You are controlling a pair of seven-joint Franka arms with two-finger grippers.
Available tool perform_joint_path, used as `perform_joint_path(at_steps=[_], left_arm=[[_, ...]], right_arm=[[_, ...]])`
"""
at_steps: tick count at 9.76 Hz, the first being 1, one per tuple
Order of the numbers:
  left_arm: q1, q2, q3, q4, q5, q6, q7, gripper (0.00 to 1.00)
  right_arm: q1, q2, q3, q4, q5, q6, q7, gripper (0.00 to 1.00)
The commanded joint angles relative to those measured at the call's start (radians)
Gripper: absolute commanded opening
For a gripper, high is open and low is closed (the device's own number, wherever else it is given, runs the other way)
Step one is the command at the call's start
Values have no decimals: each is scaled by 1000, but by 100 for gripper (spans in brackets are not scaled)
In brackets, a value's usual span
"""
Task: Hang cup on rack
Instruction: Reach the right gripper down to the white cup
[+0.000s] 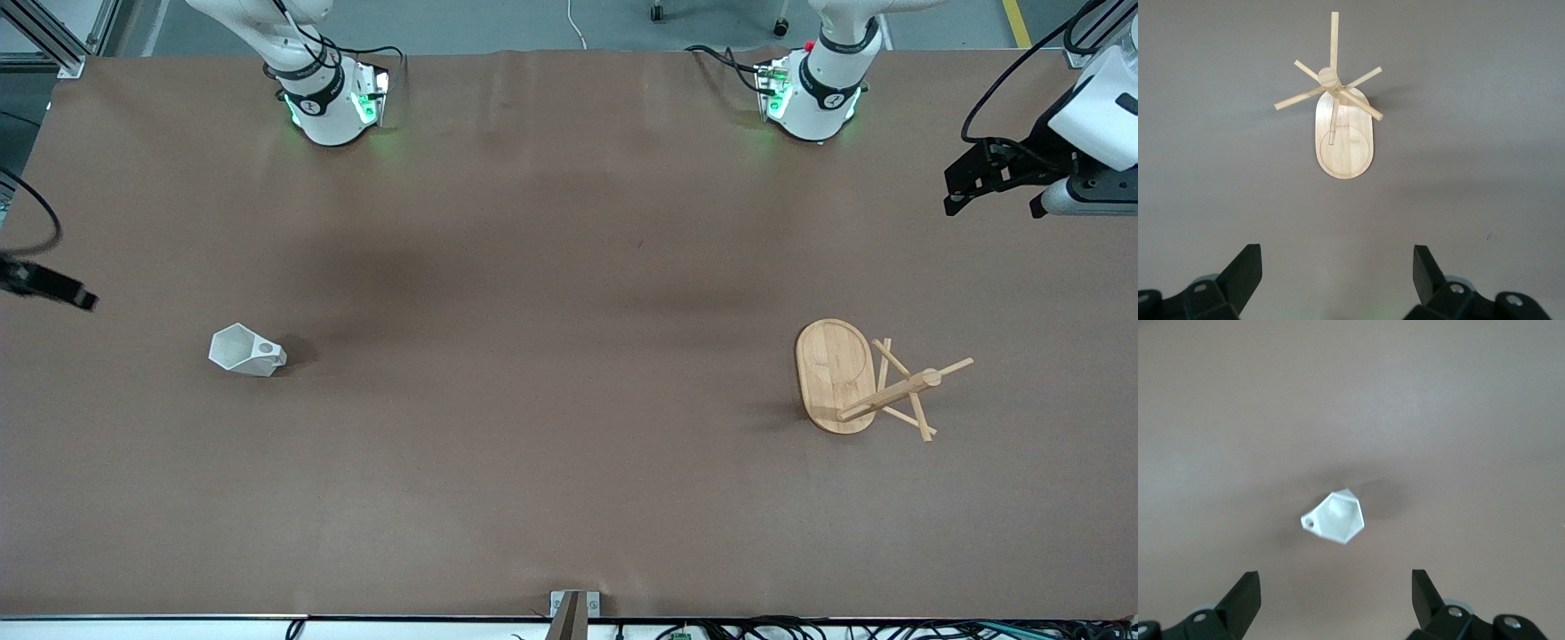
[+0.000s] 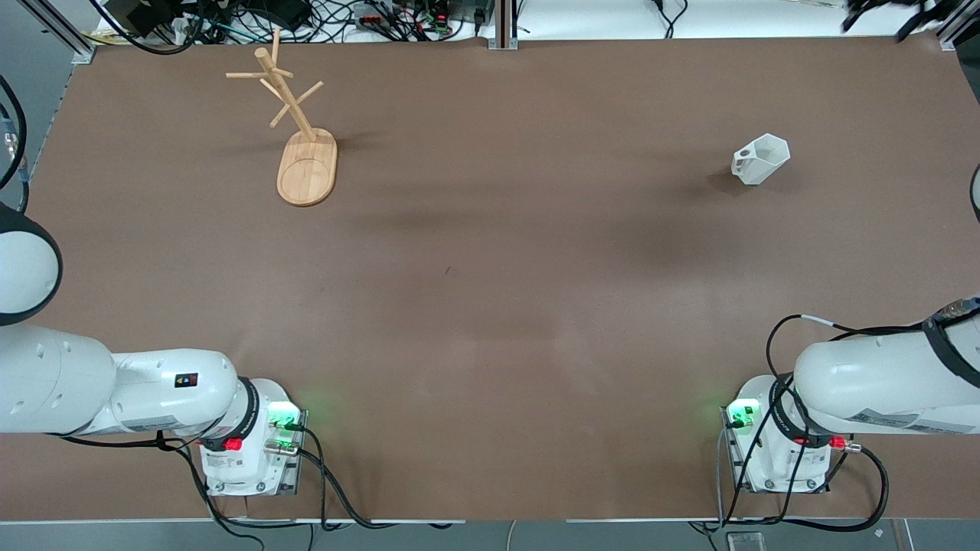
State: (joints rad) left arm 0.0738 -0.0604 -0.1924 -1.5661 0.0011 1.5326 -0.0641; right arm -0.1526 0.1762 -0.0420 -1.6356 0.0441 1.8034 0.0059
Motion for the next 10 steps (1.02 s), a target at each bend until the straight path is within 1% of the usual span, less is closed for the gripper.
perform_joint_path(at_steps=[1, 2, 3, 5, 6, 7, 10], left_arm=[[0, 14, -4, 0, -4, -11, -10, 100], [0, 14, -4, -2, -4, -15, -10, 100], [0, 14, -4, -2, -4, -17, -10, 100], [0, 11, -5, -3, -4, -38, -8, 100], [0, 10, -5, -2, -4, -49, -6, 100], [0, 10, -5, 0, -4, -51, -3, 100], [-2, 13, -5, 0, -10, -49, -11, 100]], right_arm=[[-21, -26, 8, -247, -18, 254, -70, 100], [-21, -21, 7, -364, -29, 418, -72, 100], [-24, 2, 7, -450, -33, 551, -104, 100], [-25, 51, 8, -555, -33, 736, -136, 100], [-25, 101, 8, -559, -35, 793, -136, 100], [-24, 123, 8, -561, -33, 807, -135, 100], [-22, 151, 8, -563, -33, 806, -136, 99]])
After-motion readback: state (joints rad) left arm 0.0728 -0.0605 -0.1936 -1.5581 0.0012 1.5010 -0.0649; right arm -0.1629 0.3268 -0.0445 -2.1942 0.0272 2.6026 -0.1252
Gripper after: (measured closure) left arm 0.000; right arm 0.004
